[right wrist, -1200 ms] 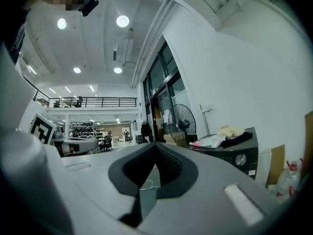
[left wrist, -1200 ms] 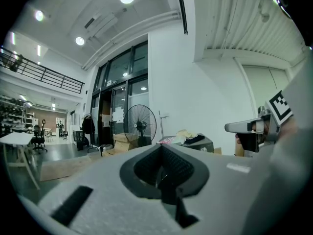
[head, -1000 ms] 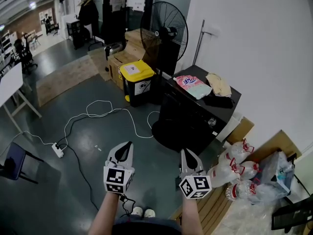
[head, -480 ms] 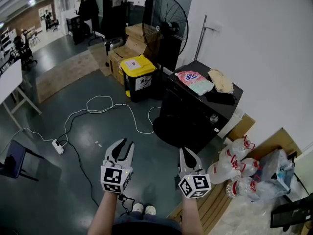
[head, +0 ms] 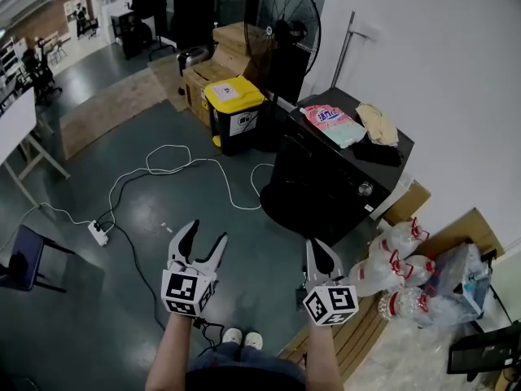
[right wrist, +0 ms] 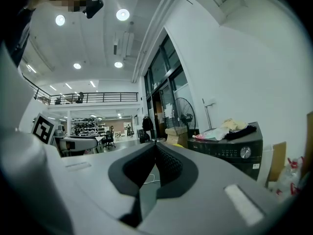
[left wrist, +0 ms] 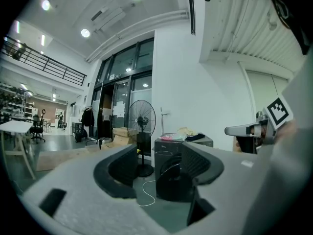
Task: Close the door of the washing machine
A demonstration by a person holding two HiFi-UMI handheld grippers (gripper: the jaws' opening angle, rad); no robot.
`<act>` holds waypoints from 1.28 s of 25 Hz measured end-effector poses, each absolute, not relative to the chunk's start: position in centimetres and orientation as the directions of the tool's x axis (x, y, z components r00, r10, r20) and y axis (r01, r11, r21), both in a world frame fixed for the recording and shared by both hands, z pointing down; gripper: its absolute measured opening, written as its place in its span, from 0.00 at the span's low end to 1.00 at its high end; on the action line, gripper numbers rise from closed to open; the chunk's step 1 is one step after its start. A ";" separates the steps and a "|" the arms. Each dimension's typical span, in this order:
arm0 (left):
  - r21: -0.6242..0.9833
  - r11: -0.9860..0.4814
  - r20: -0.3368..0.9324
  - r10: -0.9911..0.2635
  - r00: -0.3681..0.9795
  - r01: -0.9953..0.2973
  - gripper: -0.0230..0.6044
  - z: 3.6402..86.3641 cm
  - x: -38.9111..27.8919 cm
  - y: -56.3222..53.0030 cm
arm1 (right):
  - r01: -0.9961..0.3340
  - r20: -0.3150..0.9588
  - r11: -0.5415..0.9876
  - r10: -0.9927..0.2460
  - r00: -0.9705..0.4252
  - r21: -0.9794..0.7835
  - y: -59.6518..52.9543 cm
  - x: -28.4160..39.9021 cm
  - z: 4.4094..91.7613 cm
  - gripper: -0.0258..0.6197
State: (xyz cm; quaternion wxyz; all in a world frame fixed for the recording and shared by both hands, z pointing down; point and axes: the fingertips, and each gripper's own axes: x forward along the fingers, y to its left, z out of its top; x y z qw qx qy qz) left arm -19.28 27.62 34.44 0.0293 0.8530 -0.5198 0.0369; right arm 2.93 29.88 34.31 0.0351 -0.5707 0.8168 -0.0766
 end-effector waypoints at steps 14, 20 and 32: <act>0.019 -0.445 0.095 -0.891 0.445 -0.895 0.47 35.2 -24.3 22.3 | -0.926 0.022 0.330 -0.940 -0.339 -0.181 23.8 -0.1 35.1 0.06; 0.008 -0.431 0.057 -0.901 0.431 -0.902 0.47 36.0 -25.1 16.2 | -0.922 -0.015 0.356 -0.933 -0.358 -0.152 16.9 -0.7 35.6 0.06; -0.003 -0.445 0.006 -0.896 0.445 -0.896 0.47 39.0 -24.6 -15.5 | -0.911 -0.038 0.403 -0.915 -0.401 -0.089 -15.6 -1.4 38.0 0.06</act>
